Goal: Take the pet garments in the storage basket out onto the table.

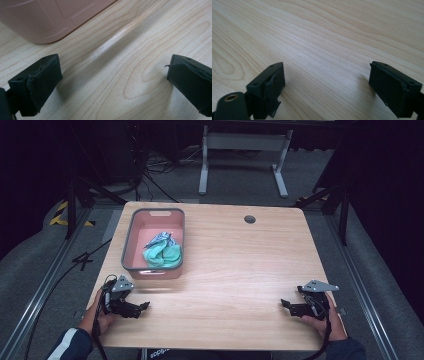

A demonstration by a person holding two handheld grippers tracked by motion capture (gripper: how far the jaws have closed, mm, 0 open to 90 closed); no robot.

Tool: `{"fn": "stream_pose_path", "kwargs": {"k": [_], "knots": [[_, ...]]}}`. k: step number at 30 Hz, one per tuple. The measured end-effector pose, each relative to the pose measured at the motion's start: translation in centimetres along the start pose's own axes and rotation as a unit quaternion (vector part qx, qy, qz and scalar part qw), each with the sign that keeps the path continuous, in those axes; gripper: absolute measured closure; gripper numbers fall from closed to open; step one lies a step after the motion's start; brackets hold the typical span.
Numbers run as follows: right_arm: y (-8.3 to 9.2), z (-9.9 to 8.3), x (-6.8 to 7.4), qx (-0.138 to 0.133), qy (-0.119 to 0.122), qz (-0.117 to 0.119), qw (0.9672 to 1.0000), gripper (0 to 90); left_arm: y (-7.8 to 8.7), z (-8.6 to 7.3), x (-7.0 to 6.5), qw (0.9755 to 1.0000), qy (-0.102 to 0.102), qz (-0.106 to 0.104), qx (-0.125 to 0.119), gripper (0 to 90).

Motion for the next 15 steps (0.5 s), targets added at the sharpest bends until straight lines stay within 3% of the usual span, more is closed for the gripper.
{"fn": "stream_pose_path", "kwargs": {"k": [1, 15], "knots": [[0.04, -0.03, 0.06, -0.001, -0.001, -0.001, 1.0, 15.1, -0.06, 0.08, 0.14, 1.0, -0.007, -0.002, -0.001, 0.0], [0.02, -0.02, 0.06, -0.001, -0.004, -0.003, 1.0, 14.5, -0.05, 0.02, 0.19, 0.9999, -0.008, -0.007, -0.003, 0.0]]}}
Point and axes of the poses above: each handheld gripper's, and its own axes: y roughly backward along the jaws, z roughly out of its top, x roughly to its left, the point moved 4 cm from there along -y, roughly forward along the jaws, and after that the axes turned 11 degrees about z, right-handed, at the moved point
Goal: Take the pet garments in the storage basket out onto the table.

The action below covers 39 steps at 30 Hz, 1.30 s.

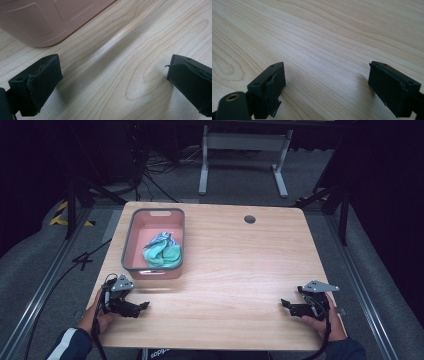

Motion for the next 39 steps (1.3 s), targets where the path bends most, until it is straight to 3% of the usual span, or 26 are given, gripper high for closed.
{"fn": "stream_pose_path", "kwargs": {"k": [9, 12, 13, 15, 18, 21, 25, 29, 39], "knots": [[0.0, 0.0, 0.0, 0.0, 0.0, 0.0, 1.0, 14.5, 0.3, -0.1, 0.4, 0.9998, -0.01, -0.004, 0.014, 0.6], [0.0, 0.0, 0.0, 0.0, 0.0, 0.0, 1.0, 14.4, 0.7, 0.0, 0.4, 0.9999, -0.013, -0.007, 0.009, 8.9], [0.0, 0.0, 0.0, 0.0, 0.0, 0.0, 1.0, 14.4, 0.9, 0.0, 0.5, 0.9998, -0.02, -0.003, 0.009, 15.9], [0.0, 0.0, 0.0, 0.0, 0.0, 0.0, 1.0, 14.4, 1.1, 0.1, 0.6, 0.999, -0.033, 0.025, 0.015, 14.6], [0.0, 0.0, 0.0, 0.0, 0.001, 0.001, 1.0, 14.4, 1.7, 0.2, 0.6, 0.9996, -0.026, 0.008, 0.008, 16.8], [0.0, 0.1, 0.0, -0.001, 0.0, 0.001, 1.0, 14.4, 2.4, 0.4, 0.6, 0.9997, -0.023, 0.004, 0.009, 17.0], [0.0, 0.0, -0.1, 0.0, 0.001, 0.001, 1.0, 14.4, 3.5, 0.9, 1.0, 0.9992, -0.026, 0.019, 0.025, 22.6], [0.0, 0.0, -0.1, -0.001, 0.001, 0.001, 1.0, 14.4, 4.5, 1.3, 1.4, 0.9987, -0.031, 0.036, 0.018, 22.4], [0.0, 0.1, -0.1, -0.001, 0.001, 0.003, 1.0, 14.4, 7.2, 2.9, 2.2, 0.999, -0.024, 0.036, -0.008, 21.0]]}}
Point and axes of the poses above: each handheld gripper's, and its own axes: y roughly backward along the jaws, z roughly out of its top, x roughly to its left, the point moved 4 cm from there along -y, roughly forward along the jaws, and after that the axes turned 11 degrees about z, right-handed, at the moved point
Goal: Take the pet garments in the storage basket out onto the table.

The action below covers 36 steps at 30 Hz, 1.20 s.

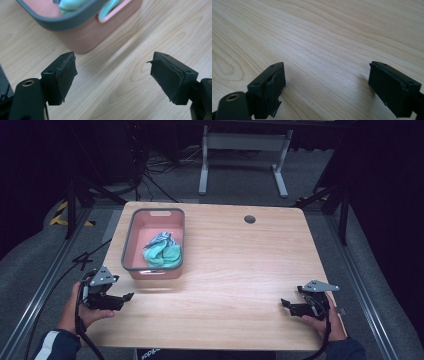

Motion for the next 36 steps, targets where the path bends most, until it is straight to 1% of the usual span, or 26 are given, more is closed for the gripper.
{"fn": "stream_pose_path", "kwargs": {"k": [1, 3, 4, 6, 8, 9, 11, 16, 18, 20, 21, 22, 23, 24, 25, 26, 27, 28, 29, 31, 32, 33, 36], "knots": [[0.0, 0.0, 0.0, 0.0, 0.0, 0.0, 1.0, 14.4, 0.3, 0.3, 0.3, 0.9999, -0.009, 0.007, 0.0, 20.5], [0.0, 0.0, 0.0, 0.0, 0.0, 0.0, 1.0, 14.4, 0.5, 0.5, 0.6, 0.9999, -0.007, 0.006, -0.005, 20.1], [0.0, 0.0, 0.0, 0.0, 0.0, 0.0, 1.0, 14.4, 0.8, 0.7, 0.8, 0.9999, -0.01, 0.007, -0.007, 20.0], [0.0, 0.0, 0.0, 0.0, 0.0, 0.0, 1.0, 14.4, 1.2, 1.2, 1.2, 0.9997, -0.011, 0.006, -0.02, 20.6], [0.0, 0.0, 0.0, 0.0, 0.0, 0.0, 1.0, 14.4, 1.4, 1.4, 1.4, 0.9997, -0.01, 0.006, -0.022, 20.9], [0.0, 0.0, 0.0, 0.0, 0.0, 0.0, 1.0, 14.4, 1.6, 1.8, 1.6, 0.9996, -0.011, 0.011, -0.023, 20.9], [0.0, 0.0, 0.0, 0.0, 0.0, 0.0, 1.0, 14.4, 2.0, 2.6, 2.1, 0.9993, -0.018, 0.014, -0.031, 20.6], [0.0, 0.0, 0.0, 0.0, 0.0, 0.001, 1.0, 14.4, 2.2, 4.3, 2.9, 0.9987, -0.024, 0.024, -0.039, 20.6], [0.0, 0.0, 0.0, 0.0, 0.0, 0.001, 1.0, 14.6, 2.0, 5.1, 3.1, 0.9986, -0.025, 0.026, -0.038, 20.6], [0.0, 0.0, 0.0, 0.0, 0.0, 0.001, 1.0, 14.6, 1.5, 5.9, 3.3, 0.9983, -0.035, 0.029, -0.036, 21.3], [0.0, 0.0, 0.0, 0.0, 0.0, 0.001, 1.0, 14.6, 1.5, 5.9, 3.3, 0.9983, -0.035, 0.029, -0.036, 21.9], [0.0, 0.0, 0.0, 0.0, 0.0, 0.001, 1.0, 14.6, 0.9, 6.7, 3.4, 0.9979, -0.048, 0.029, -0.032, 21.9], [0.0, 0.0, 0.0, 0.0, 0.0, 0.001, 1.0, 14.6, 0.7, 7.1, 3.4, 0.9979, -0.052, 0.026, -0.031, 21.8], [0.0, 0.0, 0.0, 0.0, 0.0, 0.001, 1.0, 14.6, 0.7, 7.1, 3.4, 0.9979, -0.052, 0.026, -0.031, 21.9], [0.0, 0.0, 0.0, 0.0, 0.0, 0.001, 1.0, 14.6, 0.4, 7.6, 3.5, 0.9978, -0.057, 0.024, -0.026, 21.9], [0.0, 0.0, 0.0, 0.001, 0.001, 0.0, 1.0, 14.7, 0.1, 8.1, 3.6, 0.9975, -0.061, 0.024, -0.027, 21.8], [0.0, 0.0, 0.0, 0.0, 0.001, 0.0, 1.0, 14.7, -0.1, 8.5, 3.7, 0.9979, -0.056, 0.019, -0.026, 21.7], [0.0, 0.0, 0.0, 0.001, 0.003, 0.0, 1.0, 14.7, -0.3, 8.8, 3.7, 0.9978, -0.057, 0.022, -0.027, 21.8], [0.0, 0.0, 0.0, 0.0, 0.001, 0.0, 1.0, 14.7, -0.5, 9.2, 3.9, 0.9975, -0.062, 0.022, -0.025, 21.7], [0.0, 0.0, 0.0, 0.0, 0.001, 0.0, 1.0, 14.7, -1.1, 10.3, 3.9, 0.9975, -0.066, 0.015, -0.02, 21.7], [0.0, 0.0, 0.0, 0.0, 0.001, 0.0, 1.0, 14.7, -1.1, 10.3, 3.9, 0.9975, -0.066, 0.015, -0.02, 21.7], [0.0, 0.0, 0.0, 0.0, 0.002, 0.0, 1.0, 14.7, -1.5, 10.8, 3.8, 0.9972, -0.072, 0.013, -0.016, 21.7], [0.0, 0.0, 0.0, 0.0, 0.001, 0.0, 1.0, 14.7, -2.5, 11.6, 3.7, 0.9969, -0.077, 0.011, -0.006, 21.7]]}}
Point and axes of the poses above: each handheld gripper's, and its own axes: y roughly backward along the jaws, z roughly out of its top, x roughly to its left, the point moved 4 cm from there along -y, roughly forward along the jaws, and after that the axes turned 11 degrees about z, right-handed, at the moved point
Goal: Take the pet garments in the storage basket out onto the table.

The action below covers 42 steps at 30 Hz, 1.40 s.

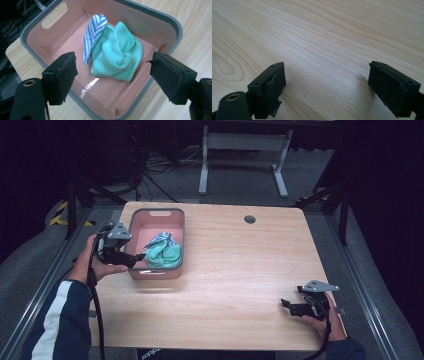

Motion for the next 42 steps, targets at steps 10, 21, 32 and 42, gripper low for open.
{"fn": "stream_pose_path", "kwargs": {"k": [10, 21, 32, 42], "knots": [[0.0, 0.0, 0.0, 0.0, 0.0, 0.0, 1.0, 14.7, -4.4, 2.1, -0.7, 0.9973, -0.031, -0.038, 0.055, 24.2], [0.0, 0.0, 0.0, 0.001, 0.002, 0.0, 1.0, 14.9, -8.1, 3.5, -1.6, 0.9903, -0.067, -0.046, 0.112, 22.3], [0.0, 0.0, 0.0, 0.001, 0.002, 0.0, 1.0, 15.1, -11.9, 3.9, -2.2, 0.9827, -0.066, -0.057, 0.164, 21.2], [0.0, 0.0, 0.0, 0.0, 0.003, 0.001, 1.0, 15.5, -14.3, 3.8, -2.7, 0.9726, -0.085, -0.055, 0.21, 21.6]]}}
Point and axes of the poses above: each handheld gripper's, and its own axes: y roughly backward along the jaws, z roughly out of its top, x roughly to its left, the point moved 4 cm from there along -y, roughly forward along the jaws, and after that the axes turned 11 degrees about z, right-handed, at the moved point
